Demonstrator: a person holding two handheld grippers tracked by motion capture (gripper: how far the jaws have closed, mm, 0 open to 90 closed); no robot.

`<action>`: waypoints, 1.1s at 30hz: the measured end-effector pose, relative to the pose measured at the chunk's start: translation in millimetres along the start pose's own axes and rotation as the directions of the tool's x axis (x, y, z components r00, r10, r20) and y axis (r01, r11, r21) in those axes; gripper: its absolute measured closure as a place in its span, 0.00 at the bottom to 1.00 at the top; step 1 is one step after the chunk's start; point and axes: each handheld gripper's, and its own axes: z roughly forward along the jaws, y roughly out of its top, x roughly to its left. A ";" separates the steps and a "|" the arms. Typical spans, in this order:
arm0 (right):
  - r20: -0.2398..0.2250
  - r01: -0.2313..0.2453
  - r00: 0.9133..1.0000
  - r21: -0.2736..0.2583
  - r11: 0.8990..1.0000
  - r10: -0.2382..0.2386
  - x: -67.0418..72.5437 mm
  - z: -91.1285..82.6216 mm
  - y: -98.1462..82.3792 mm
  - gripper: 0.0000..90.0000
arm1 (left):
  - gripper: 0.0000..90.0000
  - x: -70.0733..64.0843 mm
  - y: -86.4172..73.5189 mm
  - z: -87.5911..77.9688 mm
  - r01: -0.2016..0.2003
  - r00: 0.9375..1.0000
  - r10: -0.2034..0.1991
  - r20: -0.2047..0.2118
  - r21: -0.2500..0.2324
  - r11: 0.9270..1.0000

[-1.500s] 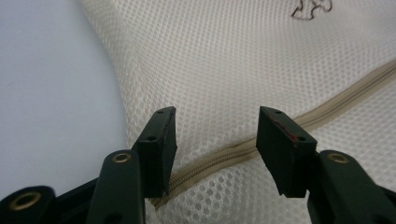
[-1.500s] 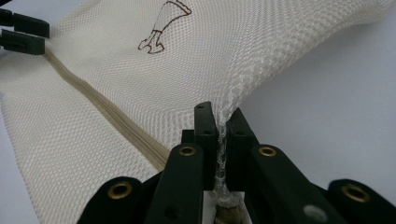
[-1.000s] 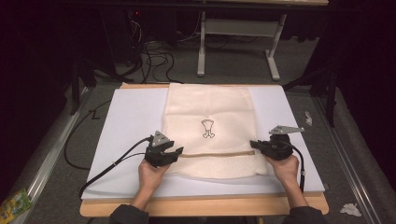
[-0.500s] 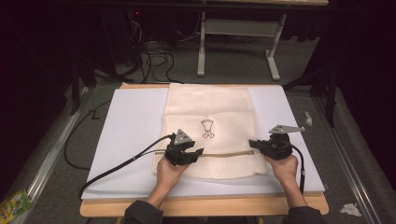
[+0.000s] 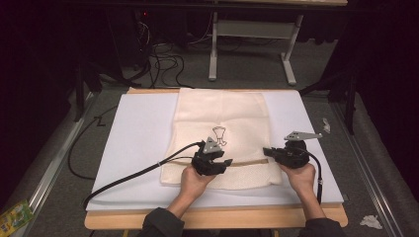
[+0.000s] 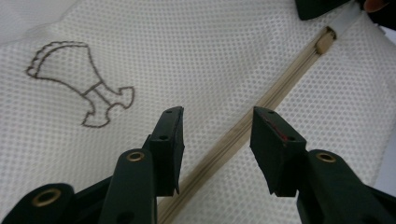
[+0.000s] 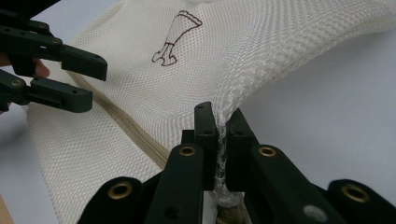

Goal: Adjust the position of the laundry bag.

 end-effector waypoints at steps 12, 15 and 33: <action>-0.006 -0.014 1.000 0.004 1.000 0.014 2.4 0.7 2.6 0.98 | 0.63 -17.8 9.0 15.4 -0.032 0.998 0.031 0.053 0.008 0.999; -0.009 -0.013 1.000 0.008 1.000 0.013 2.6 1.9 2.8 0.98 | 0.67 -24.8 12.0 20.1 -0.052 0.997 0.051 0.059 0.006 0.999; -0.034 -0.018 0.999 0.002 1.000 0.018 4.2 3.3 3.0 0.98 | 0.79 -43.0 23.2 43.7 -0.052 0.985 0.050 0.163 0.004 0.999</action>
